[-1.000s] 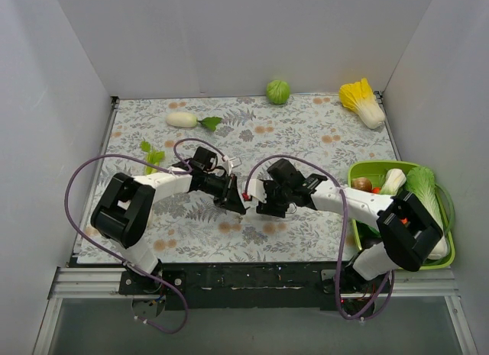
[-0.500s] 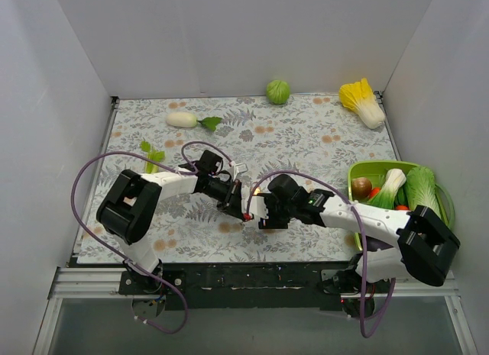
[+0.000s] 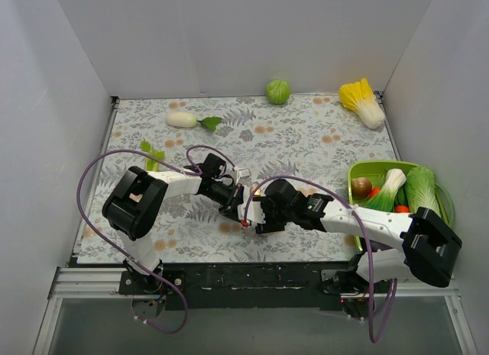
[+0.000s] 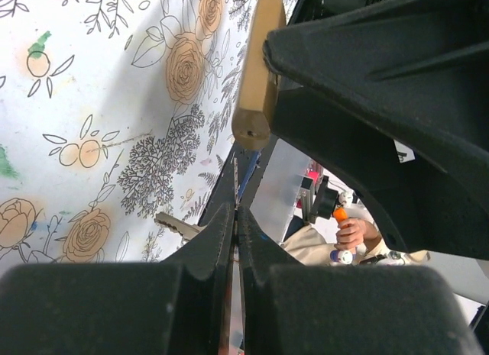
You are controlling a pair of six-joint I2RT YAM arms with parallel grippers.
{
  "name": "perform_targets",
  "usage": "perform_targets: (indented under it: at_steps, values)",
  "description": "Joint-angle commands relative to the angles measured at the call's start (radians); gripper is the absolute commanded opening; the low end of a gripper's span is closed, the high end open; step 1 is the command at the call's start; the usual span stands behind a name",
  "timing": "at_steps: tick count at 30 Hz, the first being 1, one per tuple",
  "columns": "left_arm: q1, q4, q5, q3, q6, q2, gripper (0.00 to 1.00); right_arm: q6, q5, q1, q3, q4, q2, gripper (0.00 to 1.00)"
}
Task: Unlock with the key
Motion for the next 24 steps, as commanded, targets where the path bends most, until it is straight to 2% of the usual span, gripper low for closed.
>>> perform_targets:
  at_steps: [1,24]
  values:
    - [-0.004,-0.001,0.015,0.025,0.011,0.000,0.00,-0.017,-0.003,0.022,0.040,0.066,-0.007,0.01]
    - [-0.004,0.002,0.034,0.029,0.013,0.005,0.00,-0.013,0.011,0.059,0.063,0.035,0.025,0.01]
